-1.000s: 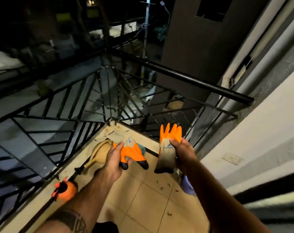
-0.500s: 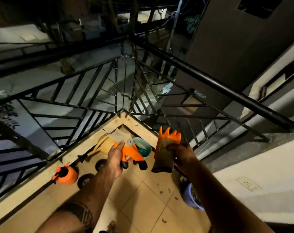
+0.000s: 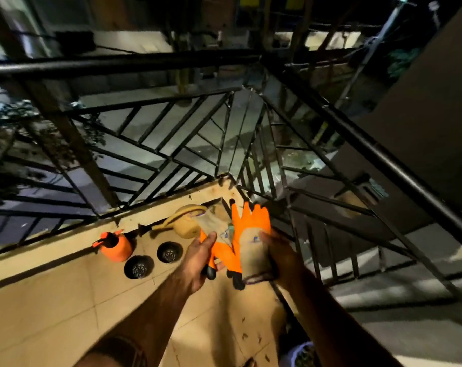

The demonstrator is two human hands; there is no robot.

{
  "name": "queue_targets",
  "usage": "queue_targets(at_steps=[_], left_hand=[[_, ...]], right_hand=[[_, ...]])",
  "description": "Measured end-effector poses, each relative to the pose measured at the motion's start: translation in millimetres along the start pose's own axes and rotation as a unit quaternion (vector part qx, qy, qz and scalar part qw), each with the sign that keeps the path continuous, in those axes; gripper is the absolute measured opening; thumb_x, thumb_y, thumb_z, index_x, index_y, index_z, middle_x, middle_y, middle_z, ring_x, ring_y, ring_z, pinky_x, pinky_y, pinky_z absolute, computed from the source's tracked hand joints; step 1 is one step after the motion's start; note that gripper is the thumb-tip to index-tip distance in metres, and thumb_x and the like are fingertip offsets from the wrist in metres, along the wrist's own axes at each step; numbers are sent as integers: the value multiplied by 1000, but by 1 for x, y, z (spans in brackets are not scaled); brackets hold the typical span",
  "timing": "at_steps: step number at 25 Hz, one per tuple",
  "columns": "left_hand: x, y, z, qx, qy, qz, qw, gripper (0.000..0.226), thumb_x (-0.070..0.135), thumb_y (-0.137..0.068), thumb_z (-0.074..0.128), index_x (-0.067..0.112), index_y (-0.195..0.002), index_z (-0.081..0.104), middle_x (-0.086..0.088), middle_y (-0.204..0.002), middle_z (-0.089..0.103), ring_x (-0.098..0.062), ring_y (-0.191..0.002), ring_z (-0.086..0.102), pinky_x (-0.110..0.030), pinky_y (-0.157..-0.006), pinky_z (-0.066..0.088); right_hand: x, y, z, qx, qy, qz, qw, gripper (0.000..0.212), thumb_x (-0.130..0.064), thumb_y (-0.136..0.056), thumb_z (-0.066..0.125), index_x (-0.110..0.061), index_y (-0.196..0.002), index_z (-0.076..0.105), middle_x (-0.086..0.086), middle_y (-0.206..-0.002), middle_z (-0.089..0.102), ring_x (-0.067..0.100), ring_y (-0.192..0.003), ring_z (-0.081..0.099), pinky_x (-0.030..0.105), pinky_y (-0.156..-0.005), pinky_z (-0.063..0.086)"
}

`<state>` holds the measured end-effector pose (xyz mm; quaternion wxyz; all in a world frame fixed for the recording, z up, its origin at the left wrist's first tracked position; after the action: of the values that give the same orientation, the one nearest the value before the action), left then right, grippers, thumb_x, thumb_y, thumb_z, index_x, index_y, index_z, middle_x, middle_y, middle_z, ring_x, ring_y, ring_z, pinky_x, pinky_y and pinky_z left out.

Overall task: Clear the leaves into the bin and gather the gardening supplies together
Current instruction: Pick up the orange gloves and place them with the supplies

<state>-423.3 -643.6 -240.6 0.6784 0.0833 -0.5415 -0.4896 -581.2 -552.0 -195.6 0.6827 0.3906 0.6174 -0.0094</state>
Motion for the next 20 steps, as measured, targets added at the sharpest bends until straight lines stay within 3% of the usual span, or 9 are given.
queue_targets(at_steps=[1, 3, 5, 9, 11, 13, 16, 18, 20], left_hand=[[-9, -7, 11, -4, 5, 6, 1000, 25, 35, -104, 52, 11, -111, 56, -12, -72, 64, -25, -61, 60, -31, -56, 44], [-27, -24, 28, -14, -5, 2, 1000, 31, 36, -103, 53, 7, -115, 56, -17, -73, 62, -24, -56, 56, -25, -47, 39], [-47, -46, 32, -6, -12, -2, 1000, 32, 35, -104, 54, 5, -117, 57, -18, -77, 65, -24, -54, 58, -22, -40, 37], [-84, -104, 19, 25, 2, 14, 1000, 33, 33, -105, 51, 8, -125, 58, -20, -87, 69, -29, -61, 64, -32, -56, 44], [-105, -142, -2, 38, 31, 27, 998, 27, 30, -105, 52, 12, -124, 60, -17, -91, 73, -32, -72, 69, -54, -77, 54], [-133, -184, -27, 50, 43, 36, 997, 26, 29, -103, 54, 15, -124, 61, -16, -93, 70, -34, -83, 66, -62, -89, 46], [-185, -261, -75, 66, 46, 49, 996, 22, 35, -100, 58, 21, -117, 64, -17, -98, 64, -37, -90, 61, -46, -75, 46], [-228, -313, -105, 75, 53, 40, 995, 24, 36, -100, 59, 21, -117, 64, -17, -97, 69, -39, -91, 66, -33, -52, 52], [-263, -362, -128, 71, 56, 47, 995, 25, 36, -100, 58, 19, -118, 63, -18, -98, 73, -37, -89, 69, -36, -58, 57]], right_hand=[[4, -11, -5, -17, 74, -19, 997, 36, -19, -101, 62, -16, -136, 57, 8, -131, 60, 26, -127, 57, 41, -110, 44], [30, -39, -15, -32, 78, 39, 996, 42, -17, -105, 54, -15, -147, 50, 15, -145, 55, 30, -136, 51, 28, -115, 33], [61, -62, -26, -3, -27, 72, 997, 37, -18, -104, 54, -14, -141, 56, 14, -127, 70, 30, -116, 67, 42, -103, 51], [126, -126, -55, 55, -25, 90, 994, 33, -30, -99, 62, -14, -128, 64, 6, -107, 76, 21, -100, 73, 32, -77, 56], [146, -172, -48, 39, 144, 41, 988, 52, -33, -101, 58, -15, -149, 46, 13, -142, 58, 27, -133, 54, 39, -106, 45], [161, -239, -47, 80, 210, -49, 973, 68, -34, -104, 50, -20, -162, 18, 11, -164, 27, 30, -148, 31, 43, -121, 23], [195, -309, -43, 90, 525, -90, 842, 66, -36, -106, 42, -18, -162, 12, 18, -162, 26, 40, -140, 38, 51, -117, 24], [271, -341, -58, -23, 428, 13, 903, 44, -24, -106, 49, -10, -147, 44, 31, -147, 44, 44, -121, 55, 57, -110, 37], [329, -366, -84, -20, 158, 72, 985, 12, -16, -104, 50, -13, -103, 62, 25, -106, 63, 25, -78, 68, 43, -74, 58]])
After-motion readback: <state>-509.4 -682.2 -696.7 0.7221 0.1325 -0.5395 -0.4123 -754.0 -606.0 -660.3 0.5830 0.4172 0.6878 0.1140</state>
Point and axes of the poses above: each hand's wrist, its own y-axis away from the middle knuckle, its own z-axis out of the palm, x = y × z, the point moved 9 cm from there along -y, towards the middle knuckle
